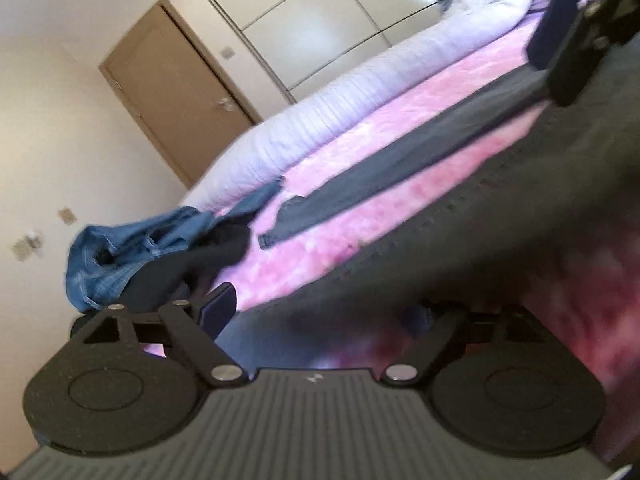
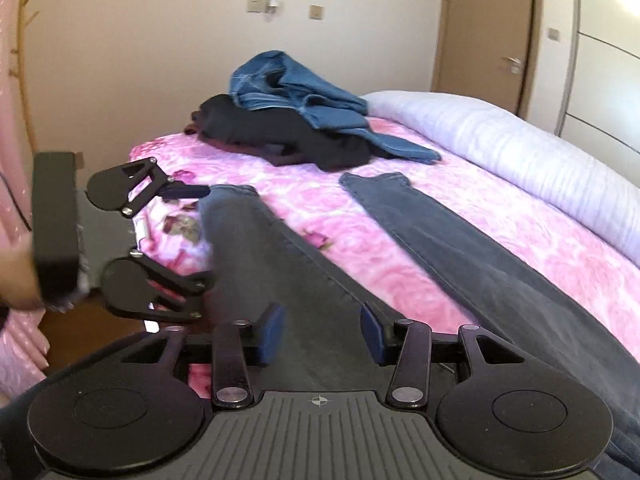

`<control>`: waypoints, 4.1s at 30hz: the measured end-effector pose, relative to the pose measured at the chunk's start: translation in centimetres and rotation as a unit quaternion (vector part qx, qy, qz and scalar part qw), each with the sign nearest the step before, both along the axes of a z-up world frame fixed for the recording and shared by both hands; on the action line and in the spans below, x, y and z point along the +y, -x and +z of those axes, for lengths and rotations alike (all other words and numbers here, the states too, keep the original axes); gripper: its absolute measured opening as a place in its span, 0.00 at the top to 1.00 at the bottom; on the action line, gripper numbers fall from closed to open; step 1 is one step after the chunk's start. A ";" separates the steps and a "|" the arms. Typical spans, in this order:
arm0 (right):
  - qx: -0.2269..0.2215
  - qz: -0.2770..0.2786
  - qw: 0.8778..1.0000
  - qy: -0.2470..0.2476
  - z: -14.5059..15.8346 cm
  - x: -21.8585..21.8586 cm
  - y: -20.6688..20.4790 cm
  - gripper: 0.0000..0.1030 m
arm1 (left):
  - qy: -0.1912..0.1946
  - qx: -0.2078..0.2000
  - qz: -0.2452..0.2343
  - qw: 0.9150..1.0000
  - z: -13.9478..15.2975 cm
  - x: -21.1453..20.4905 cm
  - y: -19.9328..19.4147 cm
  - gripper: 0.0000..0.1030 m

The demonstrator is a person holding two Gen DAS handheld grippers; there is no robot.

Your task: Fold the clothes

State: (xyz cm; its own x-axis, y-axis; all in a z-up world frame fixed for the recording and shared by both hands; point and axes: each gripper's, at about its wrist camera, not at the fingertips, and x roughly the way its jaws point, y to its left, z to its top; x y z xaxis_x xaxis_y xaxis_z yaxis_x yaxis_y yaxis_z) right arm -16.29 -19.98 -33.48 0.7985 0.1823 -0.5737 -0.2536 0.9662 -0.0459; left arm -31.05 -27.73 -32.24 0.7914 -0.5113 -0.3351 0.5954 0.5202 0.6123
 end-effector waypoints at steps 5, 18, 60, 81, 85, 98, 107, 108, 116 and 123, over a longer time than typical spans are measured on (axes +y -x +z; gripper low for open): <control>0.008 0.005 1.000 0.002 -0.1 0.1 0.7 0.55 | -0.081 -0.099 0.007 0.992 -0.8 0.3 -0.3 0.20; 0.033 -0.010 0.999 -0.006 -2.8 0.2 3.2 0.55 | -0.189 -0.101 0.051 0.975 -1.1 8.8 -3.4 0.41; 0.125 -0.202 0.963 -0.123 -6.4 -10.6 18.2 0.54 | -0.104 0.145 -0.137 0.974 0.7 -4.1 -2.2 0.23; 0.053 -0.371 0.920 -0.113 -2.8 -16.9 25.4 0.57 | -0.112 0.183 -0.379 0.900 1.7 -21.8 12.5 0.43; 0.058 -0.395 0.911 -0.103 -3.2 -18.3 26.9 0.57 | -0.065 0.222 -0.411 0.882 3.7 -23.9 14.6 0.42; 0.069 -0.459 0.878 -0.114 -4.0 -21.4 32.0 0.66 | -0.098 0.244 -0.410 0.873 1.3 -27.1 17.3 0.32; 0.029 -0.469 0.873 -0.128 -0.9 -20.3 30.4 0.31 | -0.045 0.250 -0.225 0.941 4.9 -16.5 7.5 0.36; 0.029 -0.469 0.873 -0.132 -0.6 -20.2 30.3 0.27 | -0.040 0.254 -0.197 0.946 5.3 -14.7 6.1 0.36; 0.066 -0.440 0.890 -0.098 2.7 -18.4 29.5 0.22 | -0.016 0.240 -0.046 0.970 9.1 -1.5 -0.5 0.18; 0.093 -0.418 0.903 -0.042 6.2 -15.6 29.6 0.19 | 0.014 0.254 0.001 0.967 12.3 5.9 -0.9 0.09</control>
State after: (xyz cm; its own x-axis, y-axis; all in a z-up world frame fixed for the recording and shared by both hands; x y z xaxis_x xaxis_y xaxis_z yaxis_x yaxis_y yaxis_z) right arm -45.87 -35.54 -27.23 0.5686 -0.3901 -0.7242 0.5698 0.8217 0.0048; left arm -30.19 -21.80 -19.98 0.5283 -0.5247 -0.6675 0.8154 0.5329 0.2264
